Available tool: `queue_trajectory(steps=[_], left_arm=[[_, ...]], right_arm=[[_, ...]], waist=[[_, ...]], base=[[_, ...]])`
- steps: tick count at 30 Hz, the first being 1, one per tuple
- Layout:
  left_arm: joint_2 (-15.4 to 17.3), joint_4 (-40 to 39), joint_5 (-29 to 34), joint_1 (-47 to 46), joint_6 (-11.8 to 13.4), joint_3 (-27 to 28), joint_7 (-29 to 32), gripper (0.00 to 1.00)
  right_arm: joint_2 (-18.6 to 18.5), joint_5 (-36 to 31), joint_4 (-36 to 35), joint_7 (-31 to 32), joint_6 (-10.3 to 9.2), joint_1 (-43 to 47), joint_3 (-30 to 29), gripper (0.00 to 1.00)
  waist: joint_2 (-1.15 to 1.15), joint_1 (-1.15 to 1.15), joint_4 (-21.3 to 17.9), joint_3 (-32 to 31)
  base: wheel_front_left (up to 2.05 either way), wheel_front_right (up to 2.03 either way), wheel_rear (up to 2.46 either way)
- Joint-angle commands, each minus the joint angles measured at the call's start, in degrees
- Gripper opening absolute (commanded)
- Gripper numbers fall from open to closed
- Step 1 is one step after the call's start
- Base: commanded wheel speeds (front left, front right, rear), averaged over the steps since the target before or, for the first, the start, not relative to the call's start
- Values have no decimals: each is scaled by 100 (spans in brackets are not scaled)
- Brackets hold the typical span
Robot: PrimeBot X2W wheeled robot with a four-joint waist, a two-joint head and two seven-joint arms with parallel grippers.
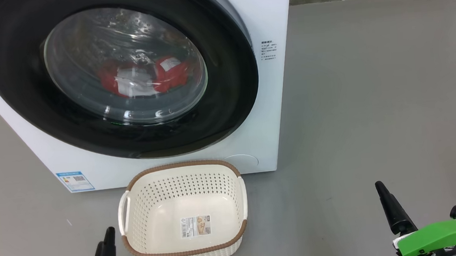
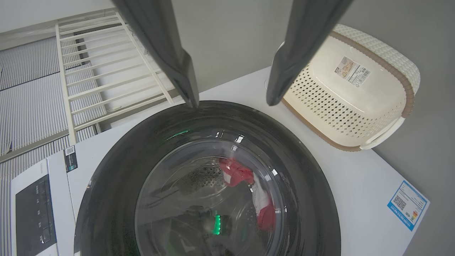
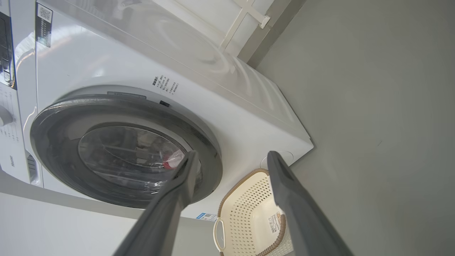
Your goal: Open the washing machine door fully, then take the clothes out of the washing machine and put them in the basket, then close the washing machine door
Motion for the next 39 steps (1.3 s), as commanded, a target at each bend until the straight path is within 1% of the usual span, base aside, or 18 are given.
queue_trajectory(steps=[1, 19, 39], left_arm=[[86, -193, 169, -32, 18, 90, -73, 100], [100, -445, 1485, 99, 10, 100, -380, 100], [118, -682, 2863, 218, -3, 111, -703, 100]], right_arm=[[-69, -170, -144, -72, -2, -222, 83, 100], [-85, -1308, -171, -376, -2, -207, 258, 100], [-109, -2583, -263, -696, -3, -83, 232, 100]], waist=[[0, -1, 2, -1], [0, -1, 15, -9], [0, -1, -23, 12]], base=[[0, 0, 0], [0, 0, 0], [0, 0, 0]])
